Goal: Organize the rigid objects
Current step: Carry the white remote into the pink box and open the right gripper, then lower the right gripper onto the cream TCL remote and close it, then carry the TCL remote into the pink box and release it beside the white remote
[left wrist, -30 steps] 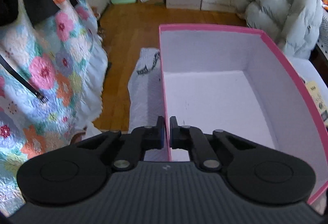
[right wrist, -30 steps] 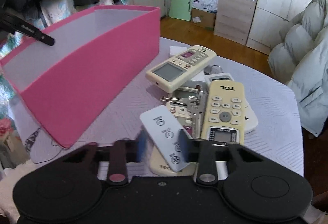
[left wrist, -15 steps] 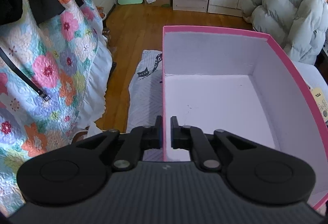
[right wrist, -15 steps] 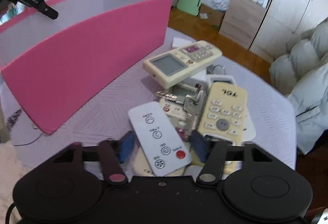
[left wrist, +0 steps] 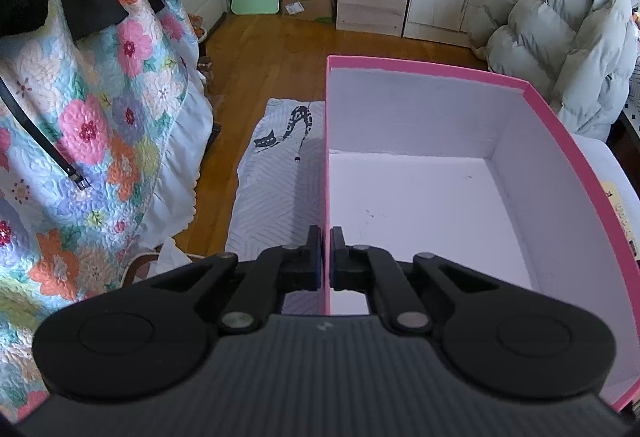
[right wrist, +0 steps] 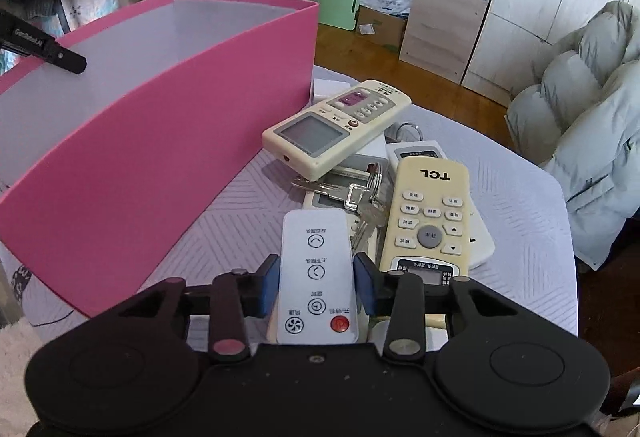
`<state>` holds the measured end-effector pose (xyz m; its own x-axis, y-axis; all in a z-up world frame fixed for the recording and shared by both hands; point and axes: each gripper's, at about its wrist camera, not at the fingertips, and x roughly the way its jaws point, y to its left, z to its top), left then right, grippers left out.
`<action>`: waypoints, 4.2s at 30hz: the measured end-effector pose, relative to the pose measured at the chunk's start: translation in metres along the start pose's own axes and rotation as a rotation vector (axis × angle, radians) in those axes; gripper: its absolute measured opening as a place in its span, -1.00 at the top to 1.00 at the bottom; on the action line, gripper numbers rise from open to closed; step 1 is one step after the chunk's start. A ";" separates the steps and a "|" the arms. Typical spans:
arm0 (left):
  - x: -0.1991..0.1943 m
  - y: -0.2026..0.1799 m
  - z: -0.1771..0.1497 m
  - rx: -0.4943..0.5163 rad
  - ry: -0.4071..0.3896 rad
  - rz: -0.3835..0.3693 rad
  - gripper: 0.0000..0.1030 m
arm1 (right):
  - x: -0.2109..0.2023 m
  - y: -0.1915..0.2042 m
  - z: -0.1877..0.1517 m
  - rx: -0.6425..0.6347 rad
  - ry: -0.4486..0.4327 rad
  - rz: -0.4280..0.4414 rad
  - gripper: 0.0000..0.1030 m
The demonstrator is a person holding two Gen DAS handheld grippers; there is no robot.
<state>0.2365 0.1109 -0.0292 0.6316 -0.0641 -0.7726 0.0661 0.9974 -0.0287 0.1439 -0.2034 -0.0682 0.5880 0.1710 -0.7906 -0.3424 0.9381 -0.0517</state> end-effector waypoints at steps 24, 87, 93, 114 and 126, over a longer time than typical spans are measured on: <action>-0.005 0.004 -0.010 -0.070 -0.088 -0.020 0.93 | -0.036 0.055 0.140 0.296 -0.172 0.413 0.15; 0.000 -0.033 -0.009 0.228 -0.015 0.172 0.82 | -0.028 -0.054 -0.003 0.252 -0.093 -0.096 -0.32; 0.002 -0.033 -0.008 0.226 -0.009 0.165 0.82 | -0.004 -0.061 0.007 0.271 -0.026 -0.131 -0.06; 0.003 -0.031 -0.007 0.195 -0.014 0.151 0.85 | -0.001 -0.054 0.003 0.299 -0.006 -0.150 -0.19; -0.003 -0.033 -0.014 0.206 -0.042 0.161 0.85 | -0.007 -0.056 0.006 0.291 -0.068 -0.122 -0.18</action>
<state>0.2217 0.0786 -0.0343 0.6782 0.0897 -0.7294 0.1151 0.9673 0.2260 0.1639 -0.2557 -0.0559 0.6629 0.0630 -0.7460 -0.0486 0.9980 0.0411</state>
